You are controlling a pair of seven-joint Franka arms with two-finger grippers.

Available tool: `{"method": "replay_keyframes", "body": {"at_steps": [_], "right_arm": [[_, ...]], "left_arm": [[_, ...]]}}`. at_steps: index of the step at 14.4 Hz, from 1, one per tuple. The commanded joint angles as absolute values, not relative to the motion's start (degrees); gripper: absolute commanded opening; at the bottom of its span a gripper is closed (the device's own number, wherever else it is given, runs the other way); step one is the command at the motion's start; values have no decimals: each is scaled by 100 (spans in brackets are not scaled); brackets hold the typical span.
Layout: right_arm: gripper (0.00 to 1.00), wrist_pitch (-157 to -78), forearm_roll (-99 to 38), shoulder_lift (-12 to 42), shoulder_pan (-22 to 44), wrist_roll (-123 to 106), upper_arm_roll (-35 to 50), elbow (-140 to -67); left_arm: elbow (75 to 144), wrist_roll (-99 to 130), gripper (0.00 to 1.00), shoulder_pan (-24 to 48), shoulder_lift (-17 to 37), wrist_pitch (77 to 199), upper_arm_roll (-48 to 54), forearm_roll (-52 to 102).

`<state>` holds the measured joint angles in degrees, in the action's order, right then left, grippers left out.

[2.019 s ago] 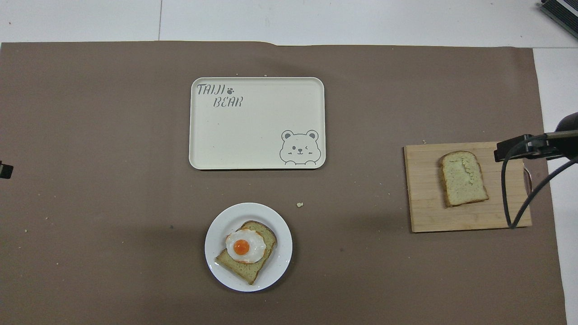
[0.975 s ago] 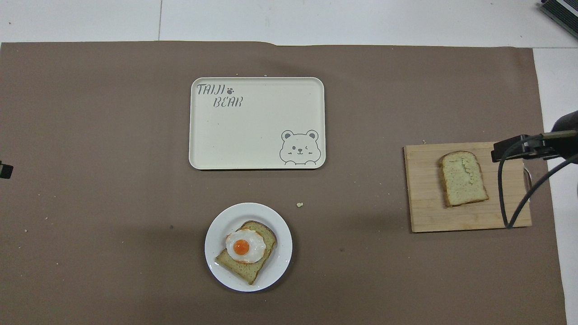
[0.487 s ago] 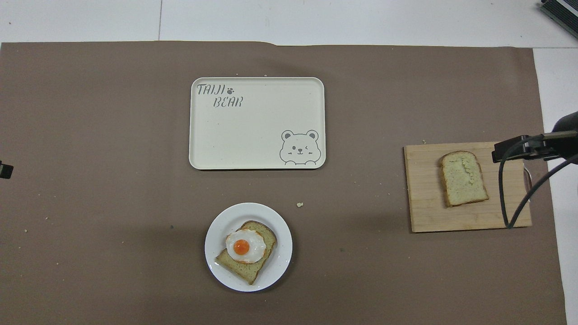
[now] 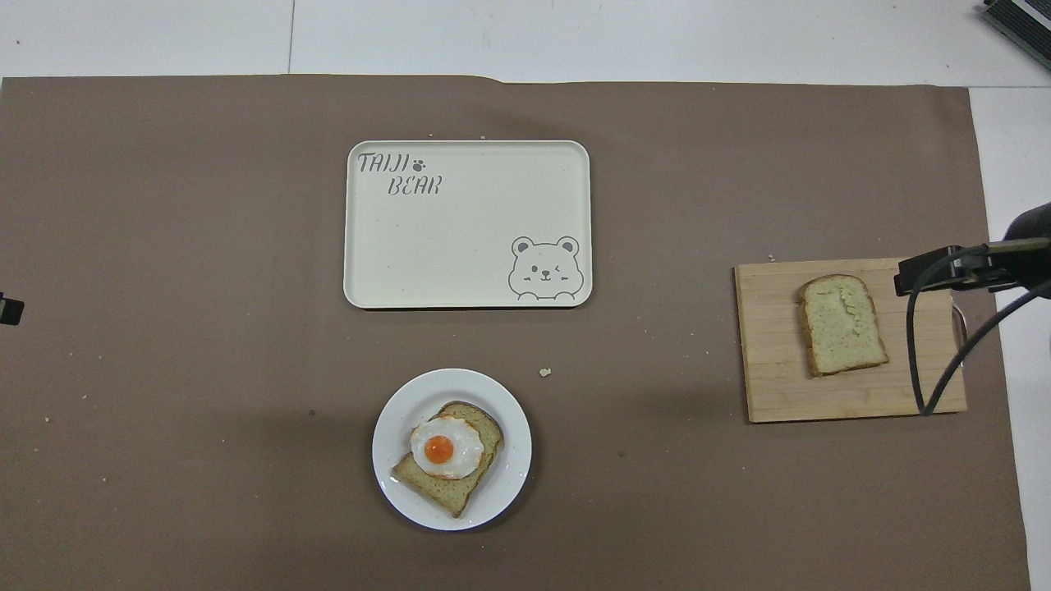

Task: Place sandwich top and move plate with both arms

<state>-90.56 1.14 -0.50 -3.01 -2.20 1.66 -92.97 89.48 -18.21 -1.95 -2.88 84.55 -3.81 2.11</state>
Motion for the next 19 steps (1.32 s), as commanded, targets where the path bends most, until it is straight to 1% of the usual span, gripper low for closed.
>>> {"method": "replay_keyframes", "body": {"at_steps": [1,6,12,14,16,19], "right_arm": [[100,-9088,18,-132,-378,-229,193,-9396],[100,-9359,18,-88,-492,-448,176,-9544],[100,-10326,26,-9,-685,-834,167,-10335],[100,-10677,18,149,-808,-861,176,-10555],[100,-10854,0,324,-957,-1202,176,-10669],[100,-11616,-9,492,-1099,-1616,176,-11064]], "left_arm": [[8974,-1872,100,-246,-360,8367,-334,132],[8974,-1872,100,-246,-360,8367,-334,132],[8974,-1872,100,-246,-360,8367,-334,132],[8974,-1881,100,-246,-360,8367,-334,132],[8974,-1881,100,-246,-360,8367,-334,132],[8974,-1872,100,-246,-360,8367,-334,132]]}}
